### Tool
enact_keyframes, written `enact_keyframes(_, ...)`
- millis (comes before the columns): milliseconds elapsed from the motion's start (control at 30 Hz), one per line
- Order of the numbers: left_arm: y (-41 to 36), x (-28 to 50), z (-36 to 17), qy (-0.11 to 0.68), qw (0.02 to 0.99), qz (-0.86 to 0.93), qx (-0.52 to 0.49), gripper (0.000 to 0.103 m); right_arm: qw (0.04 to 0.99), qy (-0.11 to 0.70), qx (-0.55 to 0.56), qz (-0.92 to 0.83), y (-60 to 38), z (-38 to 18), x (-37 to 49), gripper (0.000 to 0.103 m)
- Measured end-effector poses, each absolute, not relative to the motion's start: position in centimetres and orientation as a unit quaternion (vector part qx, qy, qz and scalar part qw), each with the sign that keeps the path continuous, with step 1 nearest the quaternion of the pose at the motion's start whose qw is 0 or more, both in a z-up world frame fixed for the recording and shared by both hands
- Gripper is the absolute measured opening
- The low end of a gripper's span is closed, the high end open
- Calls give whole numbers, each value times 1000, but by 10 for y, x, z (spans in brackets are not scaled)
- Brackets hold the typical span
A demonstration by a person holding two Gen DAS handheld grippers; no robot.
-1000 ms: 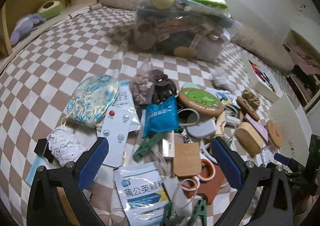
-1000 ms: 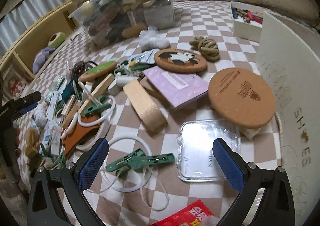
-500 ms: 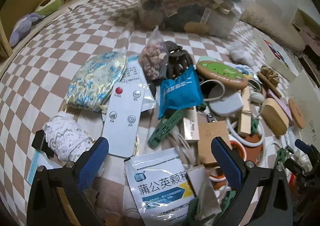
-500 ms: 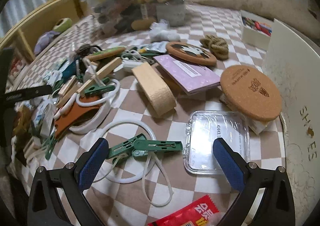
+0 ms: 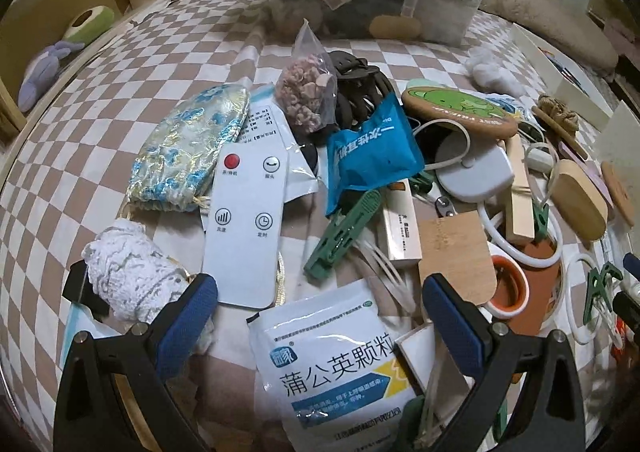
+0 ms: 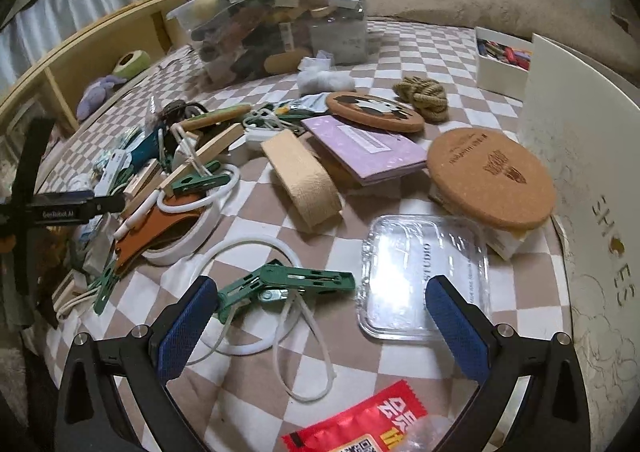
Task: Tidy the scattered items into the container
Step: 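Lower both open tools over the green plastic clothespins among the items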
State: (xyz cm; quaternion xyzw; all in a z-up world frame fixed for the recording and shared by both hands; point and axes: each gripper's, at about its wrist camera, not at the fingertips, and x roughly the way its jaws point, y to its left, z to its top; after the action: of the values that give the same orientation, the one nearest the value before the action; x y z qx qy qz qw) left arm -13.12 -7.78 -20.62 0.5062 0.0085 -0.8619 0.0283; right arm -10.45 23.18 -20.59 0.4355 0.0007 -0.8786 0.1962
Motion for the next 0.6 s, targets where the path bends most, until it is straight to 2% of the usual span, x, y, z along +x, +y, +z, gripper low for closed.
enact_keyframes(300, -74, -129, -209, -9, 27, -866, 498, 103, 163, 6, 443, -882, 232, -204, -101, 103)
enact_keyframes(433, -75, -128, -209, -4, 21, -867, 497, 103, 168, 12, 439, -883, 228, -201, -97, 88)
enact_keyframes(600, -77, -126, -206, 12, 1, -867, 499, 103, 184, 9, 439, -879, 225, -200, -95, 78)
